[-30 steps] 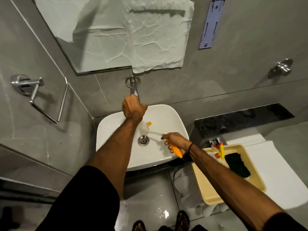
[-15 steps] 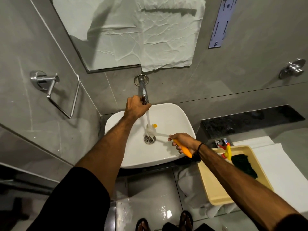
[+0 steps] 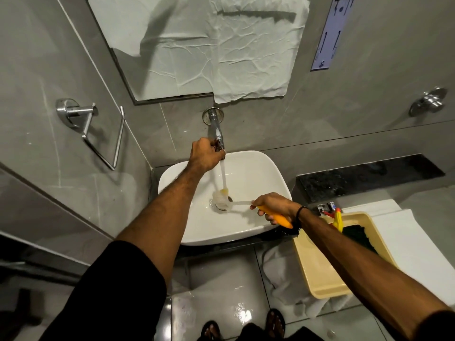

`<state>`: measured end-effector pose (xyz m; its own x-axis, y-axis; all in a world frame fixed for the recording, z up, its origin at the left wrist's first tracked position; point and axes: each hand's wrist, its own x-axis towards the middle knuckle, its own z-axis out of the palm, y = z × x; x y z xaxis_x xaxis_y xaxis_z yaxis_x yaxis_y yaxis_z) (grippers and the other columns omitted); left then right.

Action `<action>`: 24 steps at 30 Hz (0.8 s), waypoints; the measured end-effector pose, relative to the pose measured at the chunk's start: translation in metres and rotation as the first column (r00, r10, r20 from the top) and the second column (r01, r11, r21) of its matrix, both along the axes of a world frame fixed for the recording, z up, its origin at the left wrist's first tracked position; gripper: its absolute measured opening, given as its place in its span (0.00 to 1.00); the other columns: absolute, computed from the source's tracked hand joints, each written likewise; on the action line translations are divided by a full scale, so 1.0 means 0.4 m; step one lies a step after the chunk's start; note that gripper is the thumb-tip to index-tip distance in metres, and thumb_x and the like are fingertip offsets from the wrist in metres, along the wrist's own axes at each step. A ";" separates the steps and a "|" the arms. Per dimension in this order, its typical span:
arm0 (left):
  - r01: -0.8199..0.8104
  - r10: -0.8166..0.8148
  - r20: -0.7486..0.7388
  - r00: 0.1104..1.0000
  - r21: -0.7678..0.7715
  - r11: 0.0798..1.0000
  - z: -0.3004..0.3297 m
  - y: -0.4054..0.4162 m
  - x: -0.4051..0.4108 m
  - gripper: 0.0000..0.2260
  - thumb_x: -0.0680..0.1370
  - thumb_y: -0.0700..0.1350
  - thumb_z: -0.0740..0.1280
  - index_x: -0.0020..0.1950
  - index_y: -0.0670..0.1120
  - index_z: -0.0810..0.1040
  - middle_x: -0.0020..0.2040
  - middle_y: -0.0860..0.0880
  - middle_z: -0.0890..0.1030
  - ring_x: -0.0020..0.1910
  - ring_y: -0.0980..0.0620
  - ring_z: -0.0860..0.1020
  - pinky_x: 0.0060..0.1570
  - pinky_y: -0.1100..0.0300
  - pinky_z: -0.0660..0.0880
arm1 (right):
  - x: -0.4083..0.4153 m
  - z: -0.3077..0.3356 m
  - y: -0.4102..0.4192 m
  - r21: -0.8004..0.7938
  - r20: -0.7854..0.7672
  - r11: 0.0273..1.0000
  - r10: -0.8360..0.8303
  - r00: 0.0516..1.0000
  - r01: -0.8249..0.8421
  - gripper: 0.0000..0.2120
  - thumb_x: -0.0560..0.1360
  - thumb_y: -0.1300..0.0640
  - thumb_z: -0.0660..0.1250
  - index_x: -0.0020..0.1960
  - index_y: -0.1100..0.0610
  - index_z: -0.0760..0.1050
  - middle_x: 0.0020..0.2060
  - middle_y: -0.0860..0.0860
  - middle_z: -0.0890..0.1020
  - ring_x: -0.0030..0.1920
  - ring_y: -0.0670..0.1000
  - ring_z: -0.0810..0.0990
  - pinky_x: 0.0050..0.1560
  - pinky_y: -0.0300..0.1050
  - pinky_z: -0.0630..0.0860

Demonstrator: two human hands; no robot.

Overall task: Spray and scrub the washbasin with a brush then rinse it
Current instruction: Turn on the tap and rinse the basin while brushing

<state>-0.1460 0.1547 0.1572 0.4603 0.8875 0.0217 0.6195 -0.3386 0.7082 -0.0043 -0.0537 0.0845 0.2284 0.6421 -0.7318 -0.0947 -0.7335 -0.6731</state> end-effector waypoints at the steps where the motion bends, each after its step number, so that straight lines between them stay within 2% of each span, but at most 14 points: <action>1: 0.001 -0.001 0.004 1.000 -0.002 1.000 0.000 0.000 0.000 0.09 0.73 0.44 0.76 0.52 0.43 0.87 0.40 0.49 0.83 0.42 0.49 0.79 0.48 0.56 0.80 | 0.002 -0.001 -0.004 -0.006 0.013 1.000 0.004 1.000 -0.004 0.16 0.81 0.51 0.65 0.60 0.63 0.80 0.35 0.53 0.75 0.25 0.47 0.64 0.24 0.39 0.62; 6: 0.017 -0.017 0.014 1.000 0.002 1.000 -0.003 0.000 -0.002 0.08 0.76 0.44 0.76 0.51 0.42 0.85 0.34 0.54 0.76 0.40 0.51 0.76 0.44 0.59 0.73 | 0.003 0.003 -0.001 0.050 0.106 0.995 -0.093 0.990 0.088 0.13 0.79 0.55 0.66 0.59 0.61 0.80 0.37 0.54 0.75 0.26 0.48 0.65 0.24 0.40 0.61; 10: 0.029 -0.029 0.030 0.999 -0.012 1.000 -0.005 0.003 -0.008 0.09 0.76 0.45 0.76 0.54 0.42 0.85 0.35 0.54 0.76 0.40 0.51 0.76 0.45 0.59 0.73 | -0.003 0.008 -0.002 0.055 0.160 0.998 0.034 0.987 -0.043 0.14 0.79 0.52 0.67 0.59 0.60 0.80 0.40 0.55 0.78 0.28 0.49 0.68 0.26 0.39 0.63; 12: 0.027 -0.026 0.039 0.999 -0.022 0.999 -0.006 0.004 -0.010 0.09 0.76 0.45 0.76 0.54 0.42 0.85 0.37 0.52 0.78 0.41 0.51 0.76 0.46 0.60 0.72 | -0.001 -0.001 -0.006 0.050 0.257 0.989 0.123 0.959 -0.141 0.13 0.79 0.51 0.69 0.57 0.59 0.82 0.41 0.55 0.82 0.32 0.52 0.73 0.28 0.41 0.68; 14: 0.032 -0.031 0.051 0.998 -0.025 0.999 -0.005 0.003 -0.011 0.10 0.77 0.44 0.76 0.55 0.42 0.85 0.39 0.51 0.79 0.42 0.51 0.77 0.46 0.60 0.72 | 0.005 -0.011 -0.009 0.047 0.412 0.963 0.223 0.883 -0.265 0.12 0.76 0.50 0.73 0.54 0.56 0.85 0.42 0.53 0.87 0.38 0.57 0.81 0.36 0.49 0.80; 15: 0.033 -0.031 0.056 0.998 -0.029 0.999 -0.004 0.001 -0.012 0.10 0.77 0.44 0.75 0.56 0.42 0.85 0.41 0.50 0.80 0.42 0.51 0.77 0.47 0.60 0.73 | 0.007 -0.013 -0.011 0.028 0.484 0.945 0.273 0.831 -0.327 0.12 0.74 0.49 0.76 0.54 0.54 0.87 0.44 0.52 0.89 0.43 0.58 0.84 0.44 0.53 0.85; 17: 0.030 -0.027 0.067 0.997 -0.044 0.999 -0.003 -0.004 -0.010 0.11 0.78 0.44 0.75 0.58 0.42 0.85 0.45 0.49 0.82 0.45 0.51 0.78 0.48 0.60 0.73 | 0.007 -0.006 -0.015 -0.037 0.605 0.913 0.344 0.718 -0.406 0.18 0.72 0.48 0.78 0.59 0.52 0.86 0.54 0.50 0.88 0.53 0.56 0.84 0.58 0.53 0.83; 18: 0.027 -0.023 0.072 0.997 -0.049 0.998 -0.004 -0.005 -0.008 0.11 0.78 0.43 0.75 0.59 0.42 0.84 0.47 0.48 0.83 0.46 0.51 0.79 0.49 0.60 0.73 | 0.005 0.002 -0.016 -0.073 0.656 0.904 0.362 0.663 -0.421 0.20 0.72 0.48 0.78 0.63 0.52 0.85 0.59 0.50 0.86 0.56 0.55 0.83 0.60 0.49 0.80; 20: 0.028 -0.024 0.084 0.996 -0.051 0.998 -0.005 -0.008 -0.007 0.12 0.78 0.43 0.74 0.60 0.41 0.84 0.51 0.47 0.85 0.49 0.50 0.79 0.52 0.60 0.74 | 0.001 0.012 -0.018 -0.108 0.713 0.897 0.371 0.595 -0.429 0.22 0.72 0.49 0.78 0.66 0.50 0.83 0.63 0.49 0.84 0.59 0.54 0.81 0.58 0.45 0.76; 24: 0.038 -0.029 0.111 0.993 -0.077 0.996 -0.009 -0.008 -0.009 0.13 0.78 0.43 0.74 0.62 0.41 0.84 0.54 0.46 0.85 0.52 0.50 0.79 0.56 0.60 0.74 | -0.010 0.018 -0.012 -0.095 0.746 0.896 0.352 0.566 -0.434 0.22 0.72 0.49 0.78 0.65 0.47 0.83 0.64 0.49 0.83 0.60 0.53 0.79 0.57 0.44 0.75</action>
